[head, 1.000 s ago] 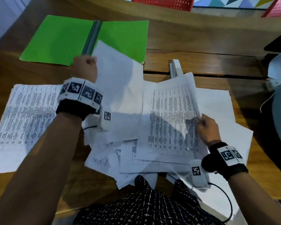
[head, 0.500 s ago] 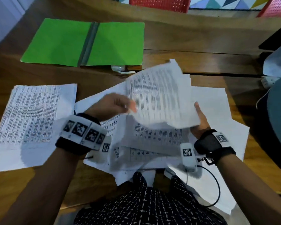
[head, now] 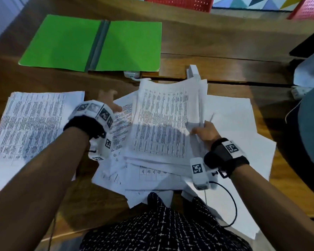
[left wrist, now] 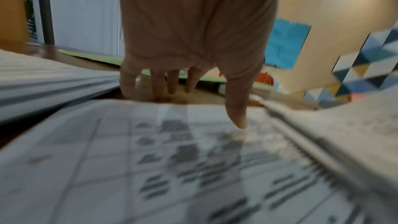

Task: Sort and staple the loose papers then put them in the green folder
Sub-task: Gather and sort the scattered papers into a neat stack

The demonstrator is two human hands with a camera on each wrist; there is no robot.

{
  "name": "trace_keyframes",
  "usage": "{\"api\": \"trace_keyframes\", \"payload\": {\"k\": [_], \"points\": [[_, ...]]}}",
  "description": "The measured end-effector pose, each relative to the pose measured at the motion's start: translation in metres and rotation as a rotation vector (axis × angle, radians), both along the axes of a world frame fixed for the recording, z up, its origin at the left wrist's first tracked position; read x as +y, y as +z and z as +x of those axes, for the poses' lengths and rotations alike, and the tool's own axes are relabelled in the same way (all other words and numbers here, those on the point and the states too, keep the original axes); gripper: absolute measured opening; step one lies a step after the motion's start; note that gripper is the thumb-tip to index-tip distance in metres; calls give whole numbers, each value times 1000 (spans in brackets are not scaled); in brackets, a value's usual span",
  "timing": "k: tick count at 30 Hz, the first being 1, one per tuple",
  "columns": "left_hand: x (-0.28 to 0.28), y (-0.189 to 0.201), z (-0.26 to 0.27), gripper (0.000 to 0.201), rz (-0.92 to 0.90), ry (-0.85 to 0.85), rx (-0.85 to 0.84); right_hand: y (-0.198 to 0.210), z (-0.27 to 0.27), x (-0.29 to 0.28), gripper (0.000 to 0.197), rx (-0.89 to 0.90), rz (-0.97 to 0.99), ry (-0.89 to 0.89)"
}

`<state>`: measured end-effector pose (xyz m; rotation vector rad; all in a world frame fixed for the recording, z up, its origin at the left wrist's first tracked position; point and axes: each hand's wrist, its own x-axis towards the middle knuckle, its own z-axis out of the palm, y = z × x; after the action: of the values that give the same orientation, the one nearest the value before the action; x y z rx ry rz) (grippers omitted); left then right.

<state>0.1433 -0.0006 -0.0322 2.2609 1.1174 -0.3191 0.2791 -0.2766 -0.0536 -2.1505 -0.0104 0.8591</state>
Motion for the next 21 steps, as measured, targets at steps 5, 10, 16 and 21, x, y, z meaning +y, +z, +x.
{"api": "trace_keyframes", "payload": {"k": [5, 10, 16, 21], "points": [[2, -25, -10, 92, 338, -51, 313, 6, -3, -23, 17, -11, 23, 6], [-7, -12, -2, 48, 142, -134, 180, -7, -13, -26, 14, 40, 47, -31], [-20, 93, -12, 32, 392, 86, -273, -12, -20, -23, 29, -109, -15, 18], [-46, 161, -38, 37, 453, 326, -650, -10, -24, -23, 24, -129, 90, -97]]}}
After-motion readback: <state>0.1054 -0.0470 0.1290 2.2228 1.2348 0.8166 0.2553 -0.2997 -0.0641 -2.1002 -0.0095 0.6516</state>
